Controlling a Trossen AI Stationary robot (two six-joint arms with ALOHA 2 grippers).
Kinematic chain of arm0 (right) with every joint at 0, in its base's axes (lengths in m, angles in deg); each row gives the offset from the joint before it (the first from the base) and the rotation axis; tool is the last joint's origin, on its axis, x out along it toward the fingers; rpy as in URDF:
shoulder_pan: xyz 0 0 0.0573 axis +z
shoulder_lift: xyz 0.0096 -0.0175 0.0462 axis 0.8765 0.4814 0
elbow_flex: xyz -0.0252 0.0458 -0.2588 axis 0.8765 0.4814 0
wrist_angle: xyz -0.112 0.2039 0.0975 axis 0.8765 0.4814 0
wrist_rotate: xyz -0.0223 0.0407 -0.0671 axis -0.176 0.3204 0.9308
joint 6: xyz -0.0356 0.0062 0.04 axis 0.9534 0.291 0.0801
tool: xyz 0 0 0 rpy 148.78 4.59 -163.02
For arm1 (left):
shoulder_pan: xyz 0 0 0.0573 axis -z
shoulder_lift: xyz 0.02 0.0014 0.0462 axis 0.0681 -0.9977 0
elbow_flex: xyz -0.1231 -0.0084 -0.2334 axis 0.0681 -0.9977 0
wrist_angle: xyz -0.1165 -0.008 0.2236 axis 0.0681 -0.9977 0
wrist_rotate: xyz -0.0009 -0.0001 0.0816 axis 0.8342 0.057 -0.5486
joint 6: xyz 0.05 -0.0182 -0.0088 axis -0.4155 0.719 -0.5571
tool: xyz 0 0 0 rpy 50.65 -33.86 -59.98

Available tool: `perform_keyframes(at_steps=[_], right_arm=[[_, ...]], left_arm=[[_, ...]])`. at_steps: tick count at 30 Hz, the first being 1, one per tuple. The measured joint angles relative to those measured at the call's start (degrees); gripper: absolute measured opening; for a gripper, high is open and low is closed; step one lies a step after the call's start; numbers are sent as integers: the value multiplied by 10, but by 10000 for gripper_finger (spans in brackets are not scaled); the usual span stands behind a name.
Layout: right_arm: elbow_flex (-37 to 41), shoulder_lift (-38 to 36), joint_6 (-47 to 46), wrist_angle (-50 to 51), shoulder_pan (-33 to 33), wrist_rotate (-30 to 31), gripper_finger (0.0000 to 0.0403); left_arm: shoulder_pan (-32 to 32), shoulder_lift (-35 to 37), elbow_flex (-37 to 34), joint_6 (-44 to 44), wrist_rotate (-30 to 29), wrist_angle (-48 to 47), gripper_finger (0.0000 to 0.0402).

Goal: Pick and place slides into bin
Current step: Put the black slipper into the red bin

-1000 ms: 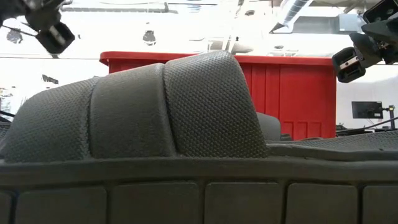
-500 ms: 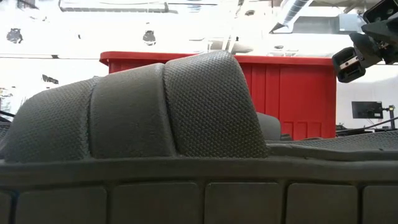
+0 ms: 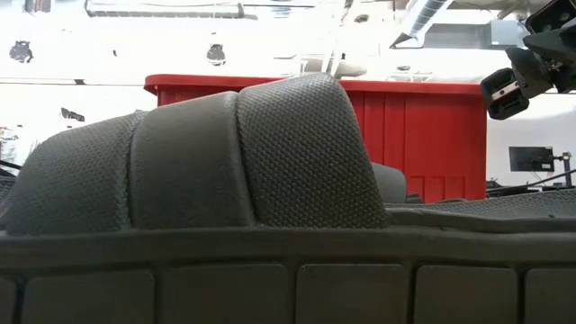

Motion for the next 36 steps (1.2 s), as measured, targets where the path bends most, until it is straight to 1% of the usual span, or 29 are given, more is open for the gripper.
perform_keyframes(at_steps=[3,7,11,13,16,18,22,25,27,29,33,36], right_arm=[[0,0,0,0,0,0,65],[0,0,0,0,0,0,65],[0,0,0,0,0,0,65],[0,0,0,0,0,0,65],[0,0,0,0,0,0,65],[0,0,0,0,0,0,65],[0,0,0,0,0,0,65],[0,0,0,0,0,0,65],[0,0,0,0,0,0,65],[0,0,0,0,0,0,65],[0,0,0,0,0,0,65],[0,0,0,0,0,0,65]], left_arm=[[-2,-43,23,-62,-13,-56,145],[-7,-86,27,-136,-62,-71,145],[-18,-121,27,-188,-63,-80,145],[-21,-139,27,-213,-62,-100,145],[-21,-166,27,-222,-56,-130,145],[-21,-183,27,-210,-26,-159,145],[-21,-222,27,-187,65,-204,145],[-21,-254,27,-184,129,-222,145],[-22,-272,25,-185,159,-226,145],[-25,-285,17,-193,171,-224,145],[-41,-311,-10,-215,163,-225,145],[-58,-324,-34,-235,159,-209,145]])
